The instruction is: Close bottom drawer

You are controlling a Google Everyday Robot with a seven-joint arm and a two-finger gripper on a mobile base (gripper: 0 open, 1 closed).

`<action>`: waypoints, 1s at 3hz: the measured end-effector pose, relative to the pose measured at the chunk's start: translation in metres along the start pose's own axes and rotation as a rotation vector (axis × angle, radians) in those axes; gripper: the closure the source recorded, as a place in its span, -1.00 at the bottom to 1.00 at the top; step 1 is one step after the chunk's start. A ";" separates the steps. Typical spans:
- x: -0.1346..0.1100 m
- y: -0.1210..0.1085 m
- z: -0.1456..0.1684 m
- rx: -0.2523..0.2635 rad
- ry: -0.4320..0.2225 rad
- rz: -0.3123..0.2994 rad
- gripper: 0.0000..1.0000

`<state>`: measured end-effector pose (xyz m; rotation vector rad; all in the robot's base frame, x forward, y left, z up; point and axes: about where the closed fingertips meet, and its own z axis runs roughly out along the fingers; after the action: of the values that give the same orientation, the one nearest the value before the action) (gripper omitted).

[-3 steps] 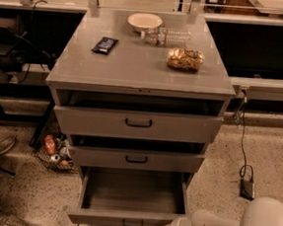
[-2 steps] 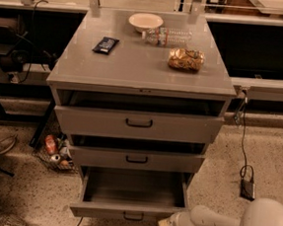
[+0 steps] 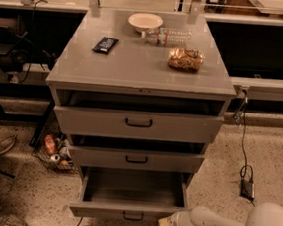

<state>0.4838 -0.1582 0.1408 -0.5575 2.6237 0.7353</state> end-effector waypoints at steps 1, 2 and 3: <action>-0.026 -0.006 0.009 -0.005 -0.093 -0.056 1.00; -0.028 -0.006 0.009 -0.006 -0.100 -0.062 1.00; -0.058 -0.010 0.018 -0.019 -0.158 -0.106 1.00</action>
Offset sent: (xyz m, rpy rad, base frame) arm 0.1438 0.0318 0.0237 0.1471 -0.3907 0.0570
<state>0.5421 -0.1407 0.1473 -0.6132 2.4248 0.7395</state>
